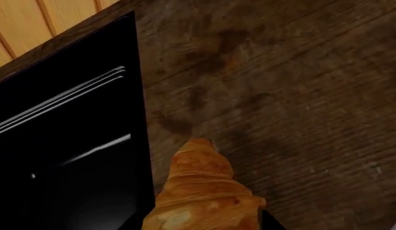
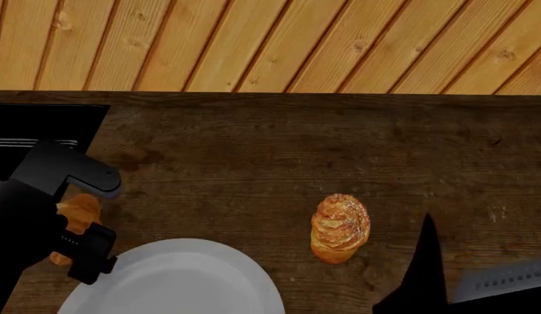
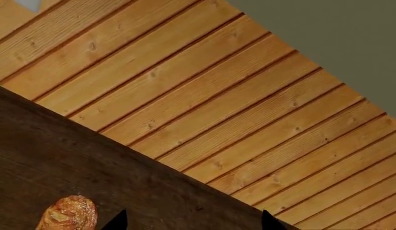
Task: Place the pastries on the plates.
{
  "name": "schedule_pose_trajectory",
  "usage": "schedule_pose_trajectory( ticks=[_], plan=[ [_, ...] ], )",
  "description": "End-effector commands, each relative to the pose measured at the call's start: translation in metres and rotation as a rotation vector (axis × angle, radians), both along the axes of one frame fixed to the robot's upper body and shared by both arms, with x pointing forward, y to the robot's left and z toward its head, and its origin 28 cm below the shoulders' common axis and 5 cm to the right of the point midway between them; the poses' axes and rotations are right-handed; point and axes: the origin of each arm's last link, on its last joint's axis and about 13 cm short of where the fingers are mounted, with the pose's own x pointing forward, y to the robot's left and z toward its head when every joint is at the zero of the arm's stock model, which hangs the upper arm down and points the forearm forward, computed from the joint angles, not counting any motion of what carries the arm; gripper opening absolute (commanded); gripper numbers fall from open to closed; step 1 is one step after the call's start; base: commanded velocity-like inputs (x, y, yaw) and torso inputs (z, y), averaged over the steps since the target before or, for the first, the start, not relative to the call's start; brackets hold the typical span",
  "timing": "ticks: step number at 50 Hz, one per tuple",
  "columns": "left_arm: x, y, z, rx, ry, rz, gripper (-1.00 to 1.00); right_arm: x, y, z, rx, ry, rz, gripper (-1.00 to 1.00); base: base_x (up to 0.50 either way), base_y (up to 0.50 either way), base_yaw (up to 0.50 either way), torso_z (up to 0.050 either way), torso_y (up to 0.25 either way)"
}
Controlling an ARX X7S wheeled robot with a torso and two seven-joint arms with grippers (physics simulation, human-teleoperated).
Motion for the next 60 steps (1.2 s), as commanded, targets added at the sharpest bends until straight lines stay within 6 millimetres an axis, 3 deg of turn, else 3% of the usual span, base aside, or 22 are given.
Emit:
schedule_pose_trajectory(
  ticks=[1,5,10,16,22,33,34,36,47,60],
  plan=[
    [-0.001,0.002,0.0,-0.002,-0.003,0.019,-1.0,-0.006,0.002,-0.006,0.014,-0.018,0.011,1.0,0.0,0.0,0.0,0.0,0.0],
    [-0.002,0.004,0.004,-0.002,-0.019,0.02,-1.0,-0.006,0.002,-0.006,0.017,-0.018,0.012,1.0,0.0,0.0,0.0,0.0,0.0],
    [-0.011,0.006,0.036,-0.016,-0.103,-0.001,-1.0,-0.005,0.002,-0.005,0.017,-0.021,0.012,1.0,0.0,0.0,0.0,0.0,0.0],
    [-0.036,0.013,0.08,-0.002,-0.224,-0.032,-1.0,-0.004,0.004,-0.005,0.023,-0.029,0.011,1.0,0.0,0.0,0.0,0.0,0.0],
    [-0.068,0.007,0.095,0.034,-0.287,-0.134,-1.0,0.001,0.007,-0.005,0.028,-0.039,0.012,1.0,0.0,0.0,0.0,0.0,0.0],
    [-0.138,-0.017,0.1,0.123,-0.353,-0.406,-1.0,0.018,0.015,-0.004,0.043,-0.07,0.007,1.0,0.0,0.0,0.0,0.0,0.0],
    [-0.141,-0.017,0.1,0.131,-0.356,-0.42,-1.0,0.021,0.023,-0.016,0.105,-0.036,-0.016,1.0,0.0,0.0,0.0,0.0,0.0],
    [-0.147,-0.019,0.102,0.146,-0.363,-0.444,-1.0,0.026,0.012,-0.023,0.075,-0.051,0.012,1.0,0.0,0.0,0.0,0.0,0.0],
    [-0.162,-0.022,0.121,0.223,-0.386,-0.542,-1.0,0.034,0.018,-0.03,0.081,-0.085,-0.005,1.0,0.0,0.0,0.0,0.0,0.0],
    [-0.165,-0.036,0.105,0.291,-0.274,-0.697,-1.0,0.03,0.019,-0.031,0.101,-0.099,-0.044,1.0,0.0,0.0,0.0,0.0,0.0]
  ],
)
